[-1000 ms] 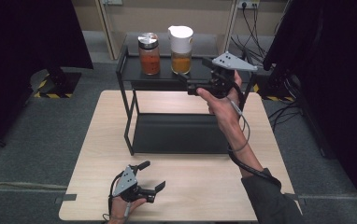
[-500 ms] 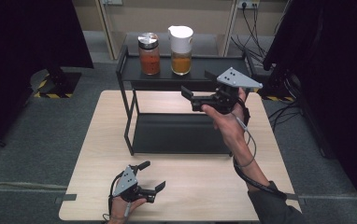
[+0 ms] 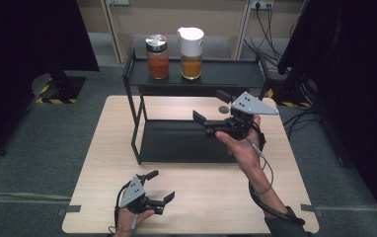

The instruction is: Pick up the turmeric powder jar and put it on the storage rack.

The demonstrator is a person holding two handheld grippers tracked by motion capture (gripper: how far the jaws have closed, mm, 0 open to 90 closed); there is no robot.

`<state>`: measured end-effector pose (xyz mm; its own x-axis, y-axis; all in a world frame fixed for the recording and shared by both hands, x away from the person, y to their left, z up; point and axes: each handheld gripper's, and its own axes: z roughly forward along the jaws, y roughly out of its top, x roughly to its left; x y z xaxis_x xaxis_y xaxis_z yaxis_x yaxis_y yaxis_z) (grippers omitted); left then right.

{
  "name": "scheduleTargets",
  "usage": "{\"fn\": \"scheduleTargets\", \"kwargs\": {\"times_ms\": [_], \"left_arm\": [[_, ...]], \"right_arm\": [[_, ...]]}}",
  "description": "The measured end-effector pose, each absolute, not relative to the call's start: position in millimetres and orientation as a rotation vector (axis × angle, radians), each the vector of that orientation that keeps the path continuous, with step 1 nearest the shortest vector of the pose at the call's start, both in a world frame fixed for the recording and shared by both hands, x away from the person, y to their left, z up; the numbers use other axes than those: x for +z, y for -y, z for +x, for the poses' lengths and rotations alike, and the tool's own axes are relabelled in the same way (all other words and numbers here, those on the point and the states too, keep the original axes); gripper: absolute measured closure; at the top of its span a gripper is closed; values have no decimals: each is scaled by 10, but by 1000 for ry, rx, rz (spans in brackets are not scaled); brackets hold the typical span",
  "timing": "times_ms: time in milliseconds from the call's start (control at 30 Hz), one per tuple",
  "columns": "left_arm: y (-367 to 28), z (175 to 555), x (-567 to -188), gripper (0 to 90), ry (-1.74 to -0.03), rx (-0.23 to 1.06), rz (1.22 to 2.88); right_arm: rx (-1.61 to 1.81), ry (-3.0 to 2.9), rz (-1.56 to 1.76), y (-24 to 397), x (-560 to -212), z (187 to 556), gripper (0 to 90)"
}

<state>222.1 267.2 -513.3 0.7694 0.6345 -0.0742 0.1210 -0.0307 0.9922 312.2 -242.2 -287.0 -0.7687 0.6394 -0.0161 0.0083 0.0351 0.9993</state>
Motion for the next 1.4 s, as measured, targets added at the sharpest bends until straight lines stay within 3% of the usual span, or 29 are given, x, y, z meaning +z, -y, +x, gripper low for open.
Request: {"fn": "scheduleTargets", "kwargs": {"times_ms": [1400], "left_arm": [[-2671,2219,-5138,37,-628,461,1569]], "right_arm": [[1731,-1965,648,2606,-3953,2574,15]]}}
